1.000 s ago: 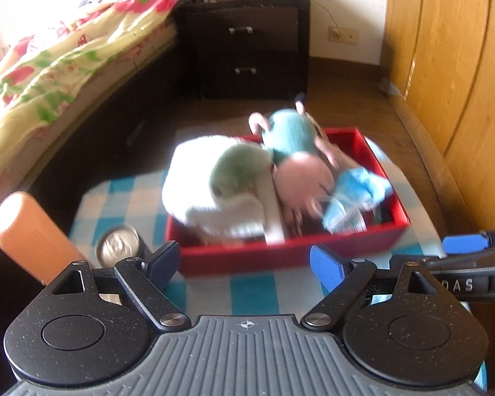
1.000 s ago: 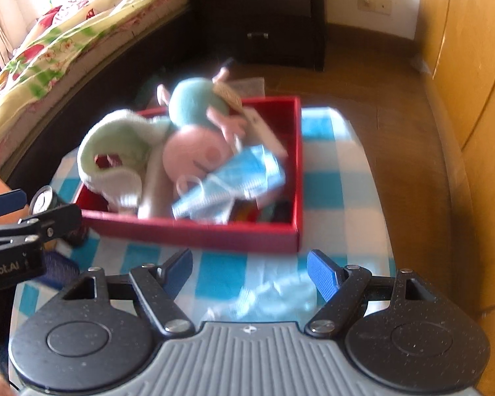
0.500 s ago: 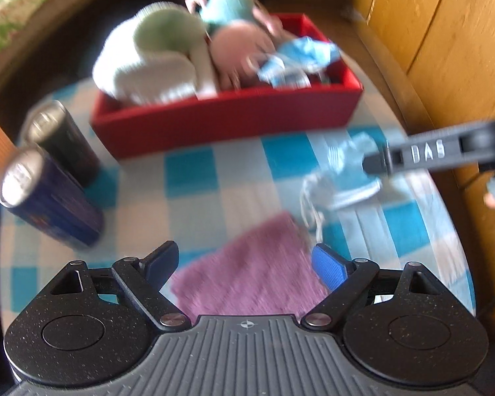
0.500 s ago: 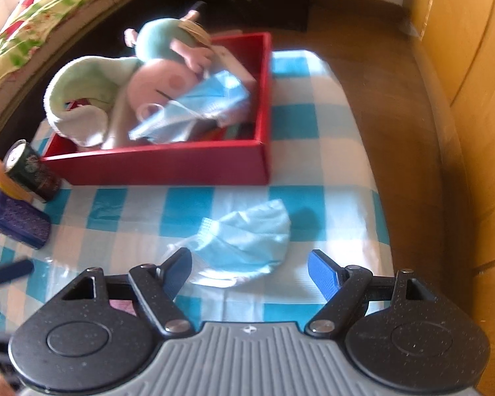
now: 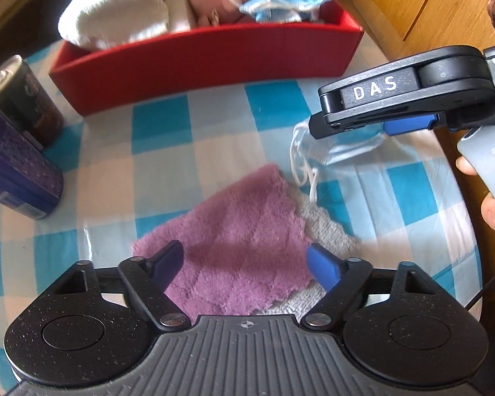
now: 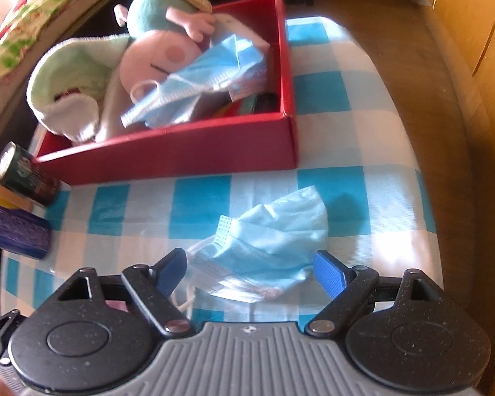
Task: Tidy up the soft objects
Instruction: 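Grasp pink cloth with left gripper while right gripper grasps second blue mask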
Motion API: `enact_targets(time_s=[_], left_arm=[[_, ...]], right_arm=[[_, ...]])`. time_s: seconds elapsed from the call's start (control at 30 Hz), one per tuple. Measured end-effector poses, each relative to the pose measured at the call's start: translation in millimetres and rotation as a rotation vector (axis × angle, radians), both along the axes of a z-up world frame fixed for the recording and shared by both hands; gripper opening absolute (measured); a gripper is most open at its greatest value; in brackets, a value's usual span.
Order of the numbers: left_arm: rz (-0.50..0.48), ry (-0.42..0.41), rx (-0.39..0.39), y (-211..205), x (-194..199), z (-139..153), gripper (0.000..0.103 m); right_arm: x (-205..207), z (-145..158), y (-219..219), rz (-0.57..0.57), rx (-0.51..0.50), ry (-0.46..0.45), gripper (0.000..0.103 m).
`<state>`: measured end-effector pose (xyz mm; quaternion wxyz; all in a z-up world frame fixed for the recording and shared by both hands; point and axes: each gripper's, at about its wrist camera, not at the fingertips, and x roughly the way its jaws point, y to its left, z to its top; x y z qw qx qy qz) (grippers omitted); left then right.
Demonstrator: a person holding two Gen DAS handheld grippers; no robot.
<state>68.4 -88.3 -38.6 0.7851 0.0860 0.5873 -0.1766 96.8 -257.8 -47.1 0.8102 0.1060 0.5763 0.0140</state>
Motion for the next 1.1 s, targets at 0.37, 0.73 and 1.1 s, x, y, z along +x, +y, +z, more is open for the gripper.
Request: enact_targets(time_s=[0.37, 0.73, 1.1], left_arm=[[-0.051, -0.023, 0.031, -8, -12, 3, 0.008], [0.064, -0.082, -0.146, 26, 8, 54, 0.007], [0.119, -0.084, -0.192, 39, 21, 67, 0.009]], right_arm=[[-8, -4, 18, 0.092, -0.046, 0.004, 0.021], [-16, 43, -6, 0.029, 0.120, -0.109, 0.000], [4, 25, 10, 0.071, -0.056, -0.116, 0.065]])
